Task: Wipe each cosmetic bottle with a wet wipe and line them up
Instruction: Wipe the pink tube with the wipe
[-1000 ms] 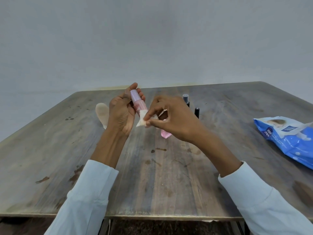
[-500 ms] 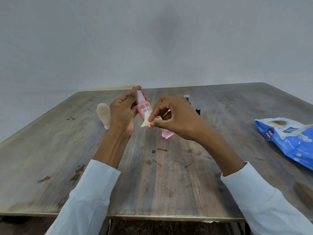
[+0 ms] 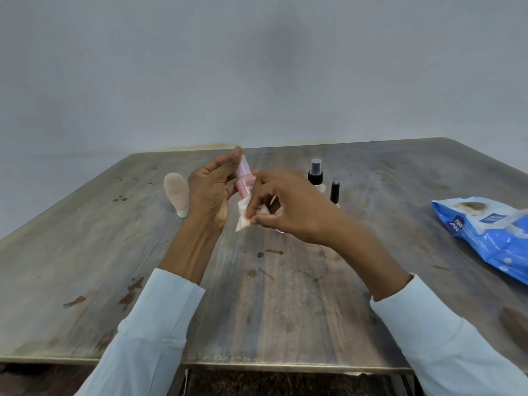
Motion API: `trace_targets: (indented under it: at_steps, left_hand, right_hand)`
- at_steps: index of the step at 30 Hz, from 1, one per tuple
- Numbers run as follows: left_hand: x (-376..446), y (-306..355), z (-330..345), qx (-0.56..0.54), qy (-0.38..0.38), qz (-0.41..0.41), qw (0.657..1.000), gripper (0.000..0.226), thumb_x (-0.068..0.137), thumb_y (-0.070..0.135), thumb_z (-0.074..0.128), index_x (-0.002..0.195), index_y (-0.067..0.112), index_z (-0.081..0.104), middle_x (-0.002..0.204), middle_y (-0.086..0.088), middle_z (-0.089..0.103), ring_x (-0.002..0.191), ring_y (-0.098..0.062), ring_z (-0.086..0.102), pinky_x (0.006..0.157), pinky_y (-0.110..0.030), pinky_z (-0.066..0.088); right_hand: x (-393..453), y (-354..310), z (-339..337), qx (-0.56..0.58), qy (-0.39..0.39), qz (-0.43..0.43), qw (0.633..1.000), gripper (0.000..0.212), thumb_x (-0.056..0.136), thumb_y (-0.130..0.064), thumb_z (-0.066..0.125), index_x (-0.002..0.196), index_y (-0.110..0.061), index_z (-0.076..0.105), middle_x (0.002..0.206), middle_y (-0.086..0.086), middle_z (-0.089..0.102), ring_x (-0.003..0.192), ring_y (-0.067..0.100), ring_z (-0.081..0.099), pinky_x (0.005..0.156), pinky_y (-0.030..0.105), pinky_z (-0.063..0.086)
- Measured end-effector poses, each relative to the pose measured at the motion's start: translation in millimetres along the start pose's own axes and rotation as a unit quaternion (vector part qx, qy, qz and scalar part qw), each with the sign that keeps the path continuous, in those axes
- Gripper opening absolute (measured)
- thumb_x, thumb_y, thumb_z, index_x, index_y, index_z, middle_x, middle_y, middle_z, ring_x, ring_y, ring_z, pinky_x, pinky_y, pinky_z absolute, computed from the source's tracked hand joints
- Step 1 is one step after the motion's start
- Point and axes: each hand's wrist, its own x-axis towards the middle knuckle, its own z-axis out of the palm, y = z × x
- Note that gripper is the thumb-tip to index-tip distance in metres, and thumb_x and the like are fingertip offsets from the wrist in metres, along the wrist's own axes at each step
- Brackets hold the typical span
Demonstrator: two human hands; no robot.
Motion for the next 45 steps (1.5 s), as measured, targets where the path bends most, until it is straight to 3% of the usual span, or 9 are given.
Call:
trace_targets:
  at_steps: [4, 8, 12, 17, 21, 26, 32, 38, 45]
  left_hand:
    - [-1.8, -3.1, 2.7, 0.03, -0.058, -0.013, 0.998, 0.026, 0.085, 0.022, 0.082, 0.1, 0.002, 0.077, 0.085, -0.008, 0.073, 0.081, -0.025, 0.068, 0.071, -0.035, 0.059]
    - [-7.9, -4.3, 9.9, 0.061, -0.094, -0.01, 0.994, 0.024, 0.079, 0.027, 0.079, 0.094, 0.008, 0.077, 0.085, -0.001, 0.078, 0.076, -0.013, 0.072, 0.061, -0.024, 0.058]
    - [0.2, -2.3, 1.4, 0.012, -0.055, -0.02, 0.998, 0.013, 0.098, 0.018, 0.072, 0.099, 0.005, 0.074, 0.095, -0.011, 0.073, 0.085, -0.021, 0.07, 0.077, -0.034, 0.064]
    - [10.0, -0.9, -6.7, -0.034, 0.039, -0.009, 0.999, 0.017, 0.104, 0.017, 0.067, 0.094, 0.003, 0.07, 0.077, -0.006, 0.076, 0.073, -0.025, 0.078, 0.084, -0.046, 0.065]
    - [13.2, -3.0, -9.8, -0.094, 0.05, -0.038, 0.994, 0.018, 0.106, 0.016, 0.064, 0.096, 0.002, 0.067, 0.085, -0.014, 0.072, 0.083, -0.035, 0.077, 0.086, -0.054, 0.064]
    - [12.6, -3.2, -4.3, -0.15, 0.039, -0.033, 0.987, 0.014, 0.11, 0.002, 0.051, 0.112, -0.002, 0.064, 0.11, -0.018, 0.068, 0.096, -0.029, 0.074, 0.088, -0.046, 0.065]
    - [7.9, 0.8, -4.0, -0.083, -0.042, 0.03, 0.995, 0.034, 0.113, 0.024, 0.051, 0.128, -0.003, 0.064, 0.125, -0.018, 0.074, 0.116, -0.028, 0.075, 0.093, -0.036, 0.063]
    - [6.3, -2.8, -0.5, 0.123, 0.015, 0.108, 0.986, 0.035, 0.109, 0.043, 0.059, 0.104, 0.013, 0.076, 0.081, 0.0, 0.068, 0.069, -0.009, 0.059, 0.057, -0.026, 0.051]
    - [3.6, -2.3, 0.5, 0.102, 0.035, 0.159, 0.981, 0.02, 0.109, 0.025, 0.063, 0.116, 0.009, 0.073, 0.088, -0.003, 0.076, 0.069, -0.012, 0.068, 0.069, -0.026, 0.06]
  right_hand:
    - [0.7, 1.0, -1.2, 0.022, 0.1, 0.01, 0.995, 0.008, 0.088, -0.014, 0.086, 0.094, -0.018, 0.081, 0.096, -0.005, 0.064, 0.085, 0.012, 0.063, 0.075, 0.027, 0.053]
    - [2.5, 3.0, -0.4, 0.014, 0.174, 0.019, 0.984, 0.009, 0.091, -0.016, 0.084, 0.098, -0.019, 0.08, 0.098, -0.008, 0.06, 0.087, 0.009, 0.063, 0.077, 0.03, 0.056]
    - [0.8, 2.8, -0.9, 0.026, 0.112, 0.019, 0.993, 0.011, 0.087, -0.014, 0.086, 0.093, -0.02, 0.08, 0.097, -0.011, 0.061, 0.089, 0.009, 0.062, 0.078, 0.028, 0.054]
    - [-1.2, 4.1, -3.2, 0.035, 0.014, 0.034, 0.999, 0.011, 0.084, -0.014, 0.089, 0.089, -0.021, 0.083, 0.095, -0.013, 0.064, 0.084, 0.006, 0.064, 0.072, 0.017, 0.05]
    - [-0.4, 3.6, -4.9, 0.069, 0.1, 0.054, 0.991, 0.009, 0.086, -0.018, 0.089, 0.089, -0.021, 0.081, 0.096, -0.01, 0.066, 0.087, 0.009, 0.066, 0.072, 0.019, 0.054]
    - [2.4, 4.6, -7.4, 0.066, 0.248, 0.049, 0.965, 0.008, 0.089, -0.015, 0.086, 0.095, -0.015, 0.081, 0.098, -0.006, 0.066, 0.087, 0.009, 0.069, 0.075, 0.028, 0.061]
    - [2.3, 2.2, -11.9, 0.116, 0.342, 0.057, 0.931, 0.006, 0.092, -0.014, 0.083, 0.097, -0.015, 0.08, 0.101, -0.006, 0.069, 0.091, 0.012, 0.071, 0.076, 0.028, 0.062]
    - [2.5, 5.5, -20.9, 0.185, 0.378, 0.111, 0.9, 0.005, 0.093, -0.014, 0.081, 0.097, -0.017, 0.08, 0.104, -0.004, 0.074, 0.088, 0.012, 0.071, 0.079, 0.027, 0.061]
    - [2.2, 13.4, -17.6, 0.211, 0.346, 0.173, 0.897, 0.007, 0.093, -0.016, 0.082, 0.096, -0.022, 0.081, 0.098, -0.008, 0.079, 0.087, 0.008, 0.073, 0.076, 0.018, 0.056]
